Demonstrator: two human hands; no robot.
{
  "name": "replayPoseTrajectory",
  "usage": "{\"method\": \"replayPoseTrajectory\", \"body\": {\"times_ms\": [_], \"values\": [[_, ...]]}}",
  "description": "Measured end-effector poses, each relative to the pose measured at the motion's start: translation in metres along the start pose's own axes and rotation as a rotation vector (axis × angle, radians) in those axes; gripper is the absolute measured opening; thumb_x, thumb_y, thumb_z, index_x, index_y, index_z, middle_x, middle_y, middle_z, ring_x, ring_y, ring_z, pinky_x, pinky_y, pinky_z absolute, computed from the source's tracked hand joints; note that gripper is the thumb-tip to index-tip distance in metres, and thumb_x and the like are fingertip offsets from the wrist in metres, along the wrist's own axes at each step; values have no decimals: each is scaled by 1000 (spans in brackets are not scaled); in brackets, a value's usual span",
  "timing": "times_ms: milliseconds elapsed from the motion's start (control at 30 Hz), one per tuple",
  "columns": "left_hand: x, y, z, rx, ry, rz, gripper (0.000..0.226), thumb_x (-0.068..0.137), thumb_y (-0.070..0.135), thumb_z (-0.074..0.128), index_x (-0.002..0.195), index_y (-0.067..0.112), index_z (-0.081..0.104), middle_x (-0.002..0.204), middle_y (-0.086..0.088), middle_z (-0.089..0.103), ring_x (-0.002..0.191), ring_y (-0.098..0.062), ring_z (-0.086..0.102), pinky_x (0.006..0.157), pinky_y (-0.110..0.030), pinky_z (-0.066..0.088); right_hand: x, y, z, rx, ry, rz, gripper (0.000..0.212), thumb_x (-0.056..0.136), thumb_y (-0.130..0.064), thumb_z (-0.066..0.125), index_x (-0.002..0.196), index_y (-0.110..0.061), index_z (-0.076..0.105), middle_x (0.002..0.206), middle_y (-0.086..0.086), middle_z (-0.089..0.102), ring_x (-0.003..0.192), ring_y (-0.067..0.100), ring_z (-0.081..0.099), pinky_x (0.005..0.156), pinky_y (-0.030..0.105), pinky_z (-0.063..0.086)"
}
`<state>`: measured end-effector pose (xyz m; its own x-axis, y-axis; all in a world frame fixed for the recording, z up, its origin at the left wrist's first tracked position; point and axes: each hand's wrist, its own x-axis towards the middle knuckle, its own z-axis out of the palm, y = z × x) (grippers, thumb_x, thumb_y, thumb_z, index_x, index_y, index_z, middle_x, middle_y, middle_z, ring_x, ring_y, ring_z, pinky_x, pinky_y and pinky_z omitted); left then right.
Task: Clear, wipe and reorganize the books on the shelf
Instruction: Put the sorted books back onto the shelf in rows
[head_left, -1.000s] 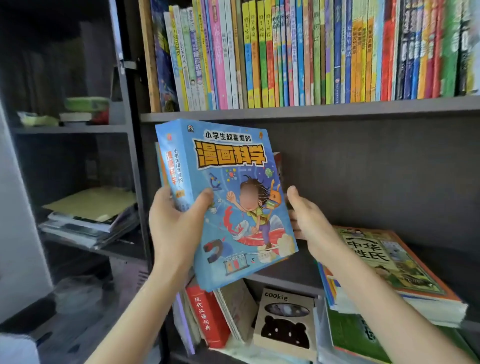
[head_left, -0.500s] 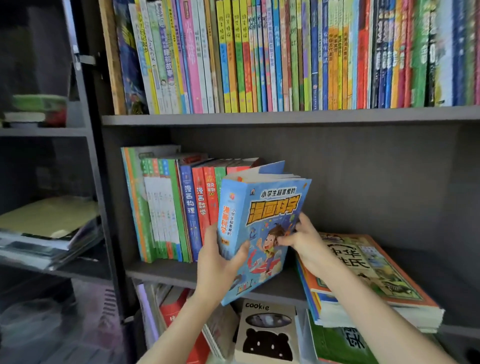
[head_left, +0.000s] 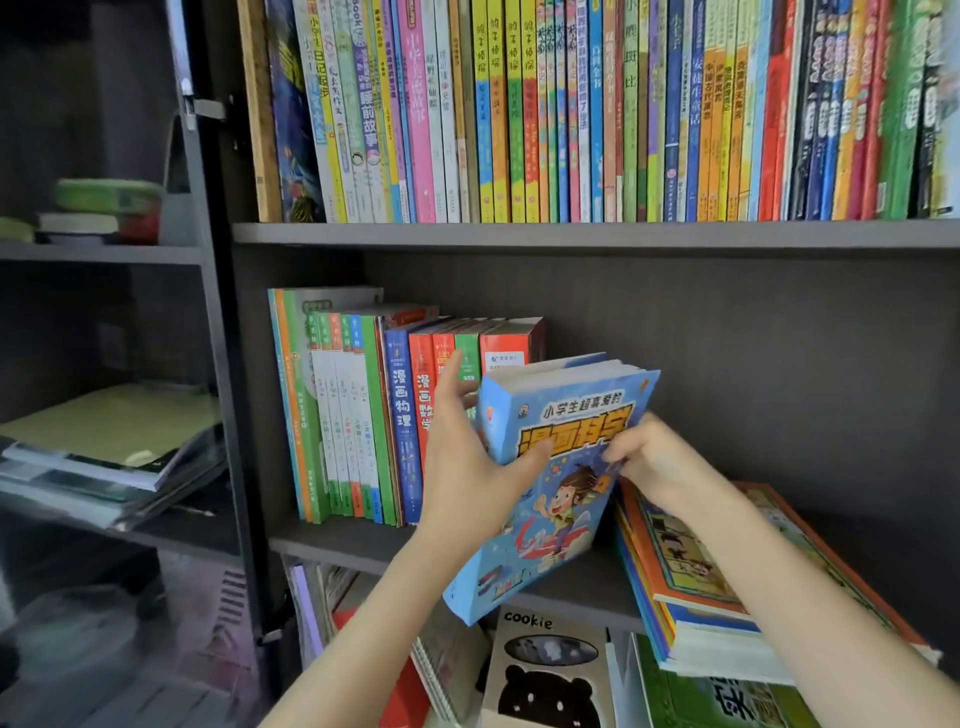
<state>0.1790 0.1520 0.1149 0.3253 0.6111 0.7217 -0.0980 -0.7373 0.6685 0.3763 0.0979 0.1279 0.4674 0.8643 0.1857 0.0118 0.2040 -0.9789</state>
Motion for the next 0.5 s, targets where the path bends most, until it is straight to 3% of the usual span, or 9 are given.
{"method": "replayPoseTrajectory", "body": {"times_ms": [67, 133, 200, 267, 333, 400, 500], "values": [[4, 9, 4, -9, 9, 85, 100, 73, 26, 81, 133, 60, 8, 129, 17, 43, 122, -6, 49, 95, -20, 46, 1, -8, -1, 82, 5, 9, 49, 44, 3, 46, 91, 4, 59, 84, 9, 72, 82, 28, 67, 69, 33, 53], [8, 14, 7, -43, -21, 124, 88, 76, 20, 78, 133, 56, 19, 128, 32, 40, 122, 0, 47, 94, -19, 47, 4, -14, 2, 123, 36, 34, 35, 52, 4, 46, 86, 6, 54, 85, 10, 70, 80, 29, 66, 64, 31, 52], [12, 11, 7, -97, -52, 91, 74, 80, 12, 75, 129, 48, 31, 116, 44, 42, 113, 10, 51, 86, -20, 53, 10, -16, 4, 115, 52, 59, 31, 63, 10, 41, 90, 5, 54, 95, 17, 68, 89, 33, 63, 70, 35, 52], [14, 2, 4, -136, -47, 45, 67, 80, 9, 75, 126, 42, 36, 113, 36, 50, 104, 5, 59, 79, -29, 58, 17, -14, 6, 28, 62, 93, 34, 57, 7, 46, 89, 0, 53, 97, 29, 63, 90, 32, 61, 73, 37, 49], [13, -7, 2, -143, -39, 4, 66, 80, 9, 74, 120, 43, 35, 110, 21, 57, 97, -4, 65, 76, -35, 59, 20, -8, 13, -75, 72, 149, 17, 59, 6, 50, 74, -2, 47, 83, 30, 56, 79, 30, 58, 64, 32, 45], [13, -11, 1, -133, -35, -14, 67, 81, 9, 73, 120, 44, 32, 108, 18, 59, 96, -6, 66, 77, -30, 59, 23, 2, 15, -145, 107, 206, 18, 56, 4, 53, 63, -6, 40, 78, 17, 47, 72, 28, 52, 59, 29, 39], [12, -14, 2, -98, -28, -41, 79, 81, 15, 73, 130, 48, 21, 108, 25, 60, 94, -2, 67, 75, -19, 56, 33, 18, 16, -149, 117, 249, 19, 64, 12, 50, 63, -5, 42, 76, 14, 46, 70, 26, 50, 62, 31, 40]]}}
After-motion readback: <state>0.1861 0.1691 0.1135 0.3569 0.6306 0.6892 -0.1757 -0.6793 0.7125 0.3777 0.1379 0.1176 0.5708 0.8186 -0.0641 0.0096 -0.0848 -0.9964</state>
